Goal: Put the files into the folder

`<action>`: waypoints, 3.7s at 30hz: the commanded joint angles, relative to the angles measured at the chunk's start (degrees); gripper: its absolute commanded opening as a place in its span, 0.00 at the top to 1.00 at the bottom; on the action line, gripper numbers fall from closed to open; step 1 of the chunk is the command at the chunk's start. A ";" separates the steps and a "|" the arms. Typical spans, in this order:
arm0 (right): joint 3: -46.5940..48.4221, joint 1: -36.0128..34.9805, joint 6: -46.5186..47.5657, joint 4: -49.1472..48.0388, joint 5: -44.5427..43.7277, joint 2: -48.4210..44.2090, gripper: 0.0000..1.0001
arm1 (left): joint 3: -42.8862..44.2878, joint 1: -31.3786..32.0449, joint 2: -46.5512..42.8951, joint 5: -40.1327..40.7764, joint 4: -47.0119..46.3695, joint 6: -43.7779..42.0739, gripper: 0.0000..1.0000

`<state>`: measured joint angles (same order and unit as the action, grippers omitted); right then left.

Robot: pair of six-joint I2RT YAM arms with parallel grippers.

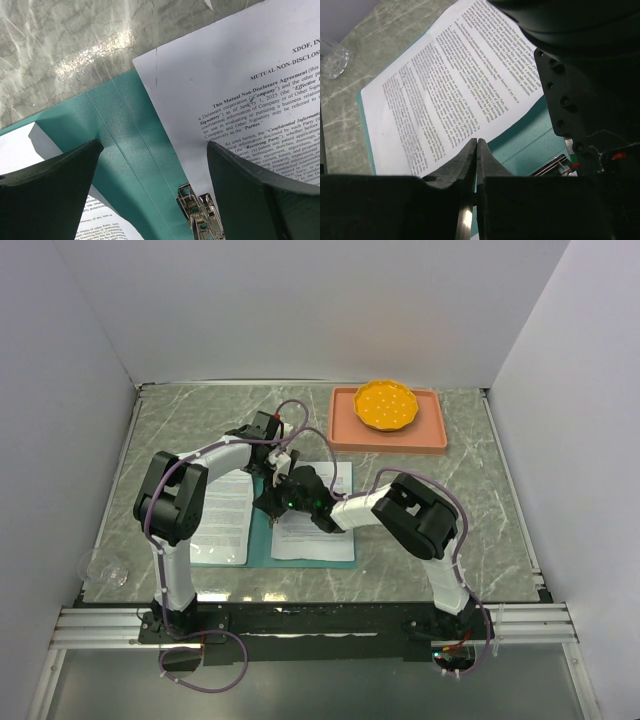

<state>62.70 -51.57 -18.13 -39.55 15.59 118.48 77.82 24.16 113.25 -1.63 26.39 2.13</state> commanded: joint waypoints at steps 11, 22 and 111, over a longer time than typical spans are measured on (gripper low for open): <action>-2.83 -3.10 2.66 3.43 0.31 -0.53 0.99 | -2.85 0.62 1.97 0.22 -0.46 0.07 0.04; -6.18 -3.54 0.99 3.16 0.05 0.62 1.00 | -3.20 0.62 1.88 0.22 -0.73 -0.11 0.04; -8.73 1.82 -9.46 0.71 1.63 13.44 1.00 | -0.83 -0.17 2.76 -0.57 1.20 -0.46 0.04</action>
<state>56.80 -51.42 -27.07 -51.77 19.16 124.92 76.99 24.34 113.12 -0.25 24.86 1.67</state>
